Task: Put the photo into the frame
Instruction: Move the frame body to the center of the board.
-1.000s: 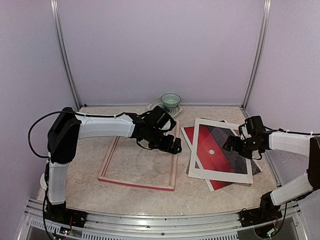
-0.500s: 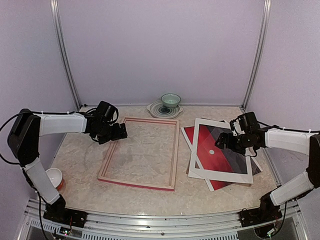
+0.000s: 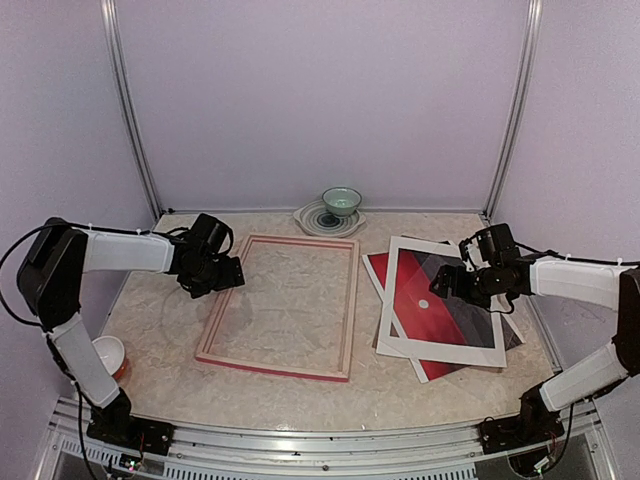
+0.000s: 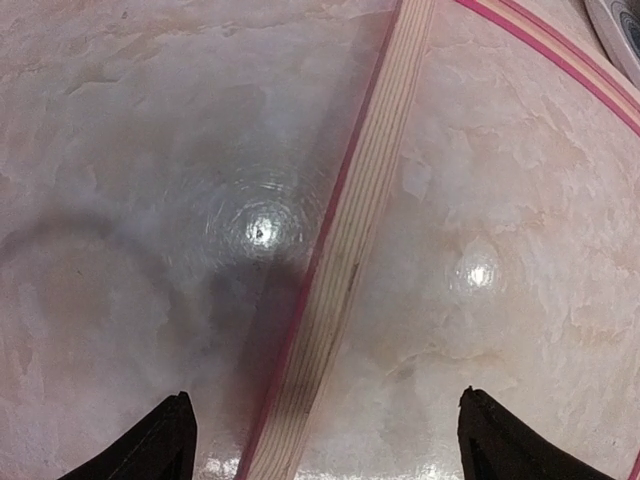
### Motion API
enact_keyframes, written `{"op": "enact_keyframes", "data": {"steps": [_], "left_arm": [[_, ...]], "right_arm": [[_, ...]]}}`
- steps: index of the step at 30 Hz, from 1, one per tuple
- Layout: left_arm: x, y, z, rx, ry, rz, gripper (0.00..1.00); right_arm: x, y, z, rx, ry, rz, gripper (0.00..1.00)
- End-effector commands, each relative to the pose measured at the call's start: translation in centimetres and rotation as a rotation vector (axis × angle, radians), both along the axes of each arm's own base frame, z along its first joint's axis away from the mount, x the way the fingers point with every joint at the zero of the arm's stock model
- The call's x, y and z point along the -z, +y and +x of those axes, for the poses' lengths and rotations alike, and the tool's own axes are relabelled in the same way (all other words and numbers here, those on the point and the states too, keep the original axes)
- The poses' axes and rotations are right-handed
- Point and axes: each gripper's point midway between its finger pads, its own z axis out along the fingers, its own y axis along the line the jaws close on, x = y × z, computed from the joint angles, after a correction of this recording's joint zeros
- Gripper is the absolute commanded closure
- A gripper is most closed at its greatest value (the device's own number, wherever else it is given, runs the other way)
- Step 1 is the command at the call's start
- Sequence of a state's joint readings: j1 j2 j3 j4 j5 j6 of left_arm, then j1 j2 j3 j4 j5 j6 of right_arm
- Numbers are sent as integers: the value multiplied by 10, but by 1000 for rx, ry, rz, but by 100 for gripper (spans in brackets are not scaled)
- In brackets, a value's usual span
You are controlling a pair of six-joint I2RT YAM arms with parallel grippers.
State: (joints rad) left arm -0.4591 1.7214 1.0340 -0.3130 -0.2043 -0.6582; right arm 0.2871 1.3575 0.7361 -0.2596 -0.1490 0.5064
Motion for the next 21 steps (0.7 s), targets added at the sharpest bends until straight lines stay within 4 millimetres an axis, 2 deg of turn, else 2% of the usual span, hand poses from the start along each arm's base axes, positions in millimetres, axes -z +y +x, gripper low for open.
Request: {"op": "enact_keyframes", "data": {"steps": [1,4,9,16,21], "left_arm": [[18,11,-1,-37,19,38,13],[26,10,-2,-35,33,36,18],[38,9,-8,-36,61,31,33],[50,10,-26,-41,96,-6,50],[54,9,-41,-42,110,-23,58]], "right_arm": [[-5,7,3,-27,-27,12,1],[-5,9,4,-30,-25,18,1],[-6,9,4,-34,-29,18,1],[-7,10,5,-35,-29,18,1],[-8,11,7,-38,-29,20,1]]}}
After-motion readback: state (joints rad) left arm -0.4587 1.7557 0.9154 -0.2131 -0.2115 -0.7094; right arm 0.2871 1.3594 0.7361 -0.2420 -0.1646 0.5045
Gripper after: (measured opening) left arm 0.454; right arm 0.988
